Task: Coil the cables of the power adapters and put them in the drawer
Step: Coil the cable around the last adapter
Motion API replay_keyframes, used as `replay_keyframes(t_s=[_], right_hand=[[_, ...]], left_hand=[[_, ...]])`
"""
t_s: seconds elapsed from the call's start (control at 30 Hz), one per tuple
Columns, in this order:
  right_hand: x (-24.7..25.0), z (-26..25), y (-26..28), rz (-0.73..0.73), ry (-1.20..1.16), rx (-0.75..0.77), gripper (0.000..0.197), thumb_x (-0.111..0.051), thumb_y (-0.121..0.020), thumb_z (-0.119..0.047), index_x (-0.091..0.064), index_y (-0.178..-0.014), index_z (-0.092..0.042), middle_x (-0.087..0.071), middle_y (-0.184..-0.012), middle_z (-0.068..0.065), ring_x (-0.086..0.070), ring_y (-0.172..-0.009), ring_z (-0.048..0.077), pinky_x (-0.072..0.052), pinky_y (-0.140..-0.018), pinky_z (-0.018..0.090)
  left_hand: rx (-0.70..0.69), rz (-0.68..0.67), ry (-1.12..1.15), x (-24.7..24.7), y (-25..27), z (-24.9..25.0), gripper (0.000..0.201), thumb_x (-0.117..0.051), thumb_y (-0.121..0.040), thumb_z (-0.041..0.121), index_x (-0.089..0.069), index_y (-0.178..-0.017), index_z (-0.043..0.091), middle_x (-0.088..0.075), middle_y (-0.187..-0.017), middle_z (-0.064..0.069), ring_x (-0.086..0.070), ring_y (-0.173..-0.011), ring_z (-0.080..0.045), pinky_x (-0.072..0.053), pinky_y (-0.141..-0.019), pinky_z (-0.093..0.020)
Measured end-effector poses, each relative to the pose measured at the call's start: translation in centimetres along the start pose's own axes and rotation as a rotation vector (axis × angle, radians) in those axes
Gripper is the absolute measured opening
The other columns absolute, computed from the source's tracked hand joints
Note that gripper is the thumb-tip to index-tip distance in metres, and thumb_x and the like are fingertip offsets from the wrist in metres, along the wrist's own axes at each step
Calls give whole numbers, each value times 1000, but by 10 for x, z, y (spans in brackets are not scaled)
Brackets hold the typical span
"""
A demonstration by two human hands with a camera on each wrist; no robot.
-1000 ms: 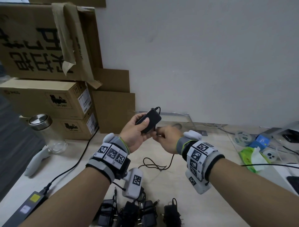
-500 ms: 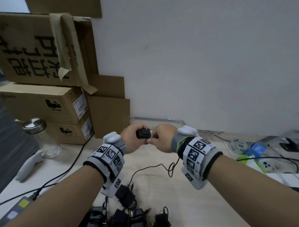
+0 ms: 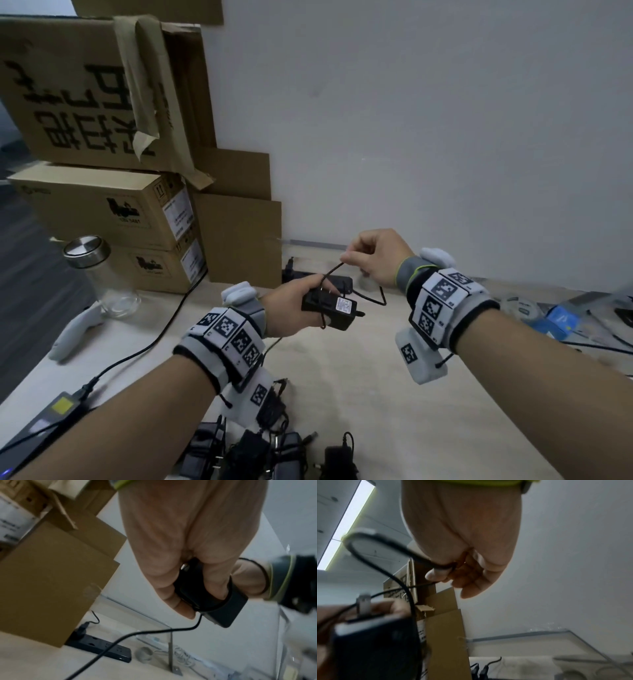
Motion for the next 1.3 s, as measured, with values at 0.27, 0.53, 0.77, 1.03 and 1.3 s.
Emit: replay_keyframes(t_s=[0.27, 0.53, 0.77, 1.03, 1.3], right_hand=[[2, -14, 3, 96, -226, 72, 13, -66, -88, -9, -60, -77, -3, -51, -53, 5, -48, -36, 5, -44, -42, 17], [4, -4, -2, 204, -55, 146, 16, -69, -85, -21, -63, -74, -12, -56, -65, -3, -44, -56, 6, -37, -54, 14], [-33, 49, 3, 81, 4, -58, 23, -72, -83, -28, -60, -66, -19, -55, -60, -7, -46, -57, 10, -41, -60, 27], [-41, 33, 3, 110, 57, -71, 28, -64, -88, -37, -65, -72, -15, -56, -61, -3, -48, -59, 14, -42, -60, 22], [-28, -9, -1, 201, 13, 63, 25, -64, -90, -30, -65, -74, -10, -46, -58, -3, -38, -53, 10, -36, -56, 26]], left_hand=[[123, -100, -51, -8, 3, -14, 32, -72, -83, 12, -57, -106, 28, -66, -88, 7, -65, -78, -10, -54, -73, -27], [163, -125, 48, -7, 9, -14, 31, -67, -85, 3, -56, -111, 18, -67, -93, 1, -69, -80, -14, -56, -71, -24], [69, -173, 393, -12, 12, -5, 33, -61, -87, -7, -50, -114, 9, -61, -107, -12, -67, -95, -22, -55, -86, -34], [108, -286, 764, -16, 29, -11, 46, -62, -81, 3, -45, -123, 9, -55, -114, -20, -64, -93, -29, -56, -84, -36], [266, -400, 835, -21, 48, -17, 43, -65, -71, 21, -53, -111, 12, -63, -98, -15, -62, -71, -29, -54, -62, -31]])
Point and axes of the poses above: each hand's wrist, its own y-axis away from the middle knuckle, its own x-axis out of the back of the hand, z = x × y, the point moved 10 cm from there along -y, towards the middle knuckle
